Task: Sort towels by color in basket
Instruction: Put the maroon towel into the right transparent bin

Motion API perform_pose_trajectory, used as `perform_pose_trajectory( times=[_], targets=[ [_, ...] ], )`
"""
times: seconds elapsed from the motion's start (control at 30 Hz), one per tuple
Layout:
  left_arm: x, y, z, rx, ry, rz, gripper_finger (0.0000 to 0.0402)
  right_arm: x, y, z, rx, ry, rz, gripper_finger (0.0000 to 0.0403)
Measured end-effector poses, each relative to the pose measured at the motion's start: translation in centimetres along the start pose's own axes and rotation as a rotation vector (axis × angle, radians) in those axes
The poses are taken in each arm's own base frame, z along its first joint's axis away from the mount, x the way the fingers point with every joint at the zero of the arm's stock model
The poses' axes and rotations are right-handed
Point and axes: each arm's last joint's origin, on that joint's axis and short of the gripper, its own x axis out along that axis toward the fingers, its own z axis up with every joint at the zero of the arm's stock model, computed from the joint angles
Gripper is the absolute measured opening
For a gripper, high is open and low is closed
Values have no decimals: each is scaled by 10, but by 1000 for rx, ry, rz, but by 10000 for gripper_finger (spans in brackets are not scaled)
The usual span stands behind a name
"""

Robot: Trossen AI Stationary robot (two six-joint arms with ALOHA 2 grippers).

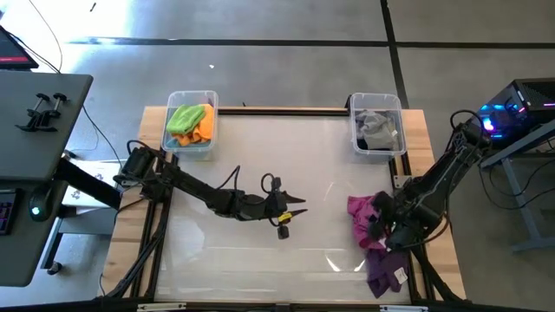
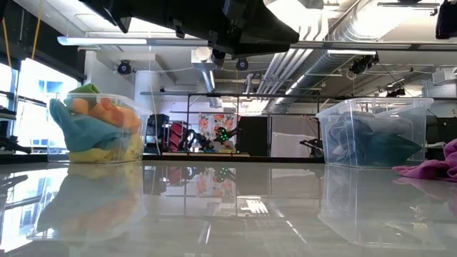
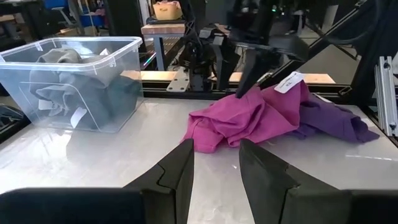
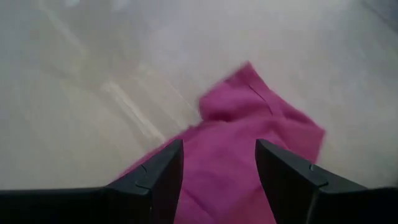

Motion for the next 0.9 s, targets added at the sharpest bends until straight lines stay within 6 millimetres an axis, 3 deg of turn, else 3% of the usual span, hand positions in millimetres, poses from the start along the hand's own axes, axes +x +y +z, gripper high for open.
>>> perform_pose_trajectory(
  times=[0.27, 0.53, 0.7, 0.9],
  targets=[
    [-1, -2, -1, 1, 6, -6, 113, 10, 10, -10, 1, 119, -43, 195],
    [-1, -2, -1, 6, 5, -6, 113, 40, 33, -30, 15, 172, -122, 178],
    [-1, -3, -1, -2, 5, -19, 113, 60, 43, -44, 2, 236, -185, 126],
    [-2, -4, 0, -3, 3, -45, 113, 73, 50, -52, -16, 174, -186, 13]
  ],
)
